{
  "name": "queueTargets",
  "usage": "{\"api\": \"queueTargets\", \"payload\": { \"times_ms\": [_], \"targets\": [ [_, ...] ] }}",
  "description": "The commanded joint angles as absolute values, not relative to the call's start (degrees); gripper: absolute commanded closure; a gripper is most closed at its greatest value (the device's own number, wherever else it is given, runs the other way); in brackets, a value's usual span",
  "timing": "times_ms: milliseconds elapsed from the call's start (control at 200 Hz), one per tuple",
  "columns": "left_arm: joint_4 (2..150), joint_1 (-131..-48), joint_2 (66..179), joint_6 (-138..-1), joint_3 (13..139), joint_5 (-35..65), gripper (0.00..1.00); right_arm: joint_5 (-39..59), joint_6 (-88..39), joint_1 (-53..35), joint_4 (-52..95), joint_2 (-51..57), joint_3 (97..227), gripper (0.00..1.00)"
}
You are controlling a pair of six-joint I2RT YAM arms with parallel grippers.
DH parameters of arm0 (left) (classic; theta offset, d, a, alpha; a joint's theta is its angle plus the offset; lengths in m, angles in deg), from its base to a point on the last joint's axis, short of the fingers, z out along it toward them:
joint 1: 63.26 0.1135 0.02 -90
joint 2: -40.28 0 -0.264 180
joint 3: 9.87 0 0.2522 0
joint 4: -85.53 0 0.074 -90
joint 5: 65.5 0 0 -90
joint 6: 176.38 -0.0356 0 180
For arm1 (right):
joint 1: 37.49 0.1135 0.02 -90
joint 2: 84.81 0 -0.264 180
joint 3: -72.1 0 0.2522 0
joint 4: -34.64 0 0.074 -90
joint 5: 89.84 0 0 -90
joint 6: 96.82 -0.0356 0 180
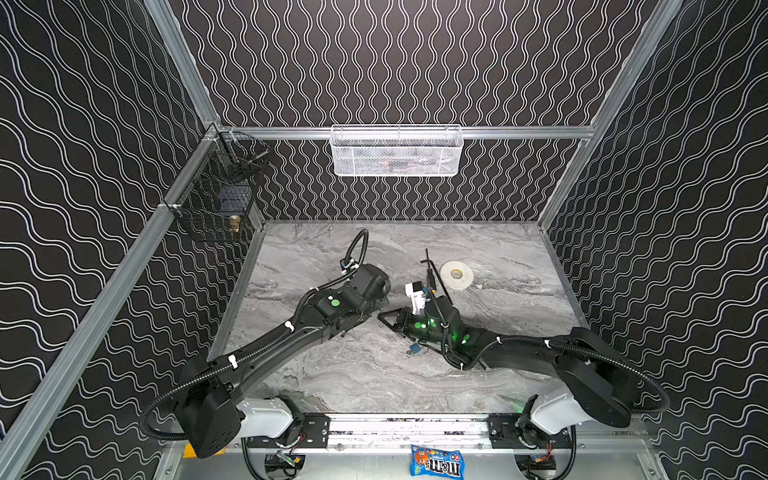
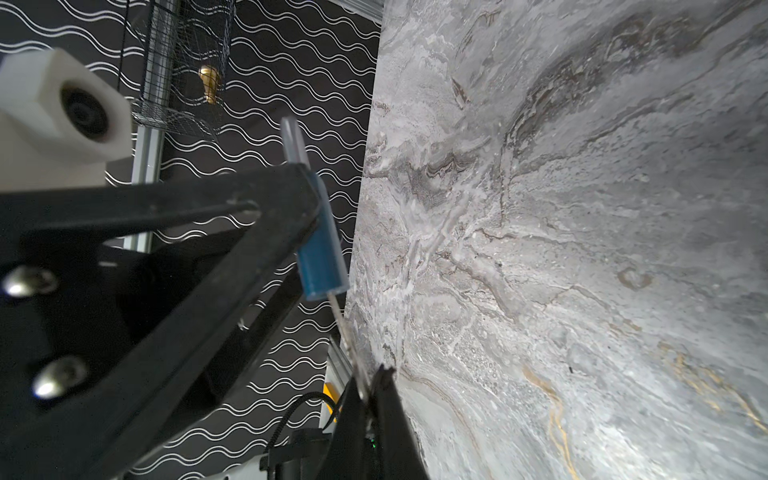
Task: Unlock with the key
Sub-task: 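Bring the padlock and key together, left and right grippers facing each other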
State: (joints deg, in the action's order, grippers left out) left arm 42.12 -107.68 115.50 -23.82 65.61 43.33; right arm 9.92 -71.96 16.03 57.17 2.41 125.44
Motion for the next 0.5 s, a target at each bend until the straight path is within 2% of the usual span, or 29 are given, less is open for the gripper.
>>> {"api": "queueTargets", "payload": {
  "times_ms": [0,490],
  "targets": [
    [42.0,-107.7,114.9,-24.3,64.8,45.2,0.97,10.2,-74.0,15.6,63.9,2.4,126.5,1.0],
    [42.3,-108.4,114.6,-24.7,63.7,49.9,0.99,10.2,-75.9,15.5,60.5,0.8,128.7,1.0]
  ]
}}
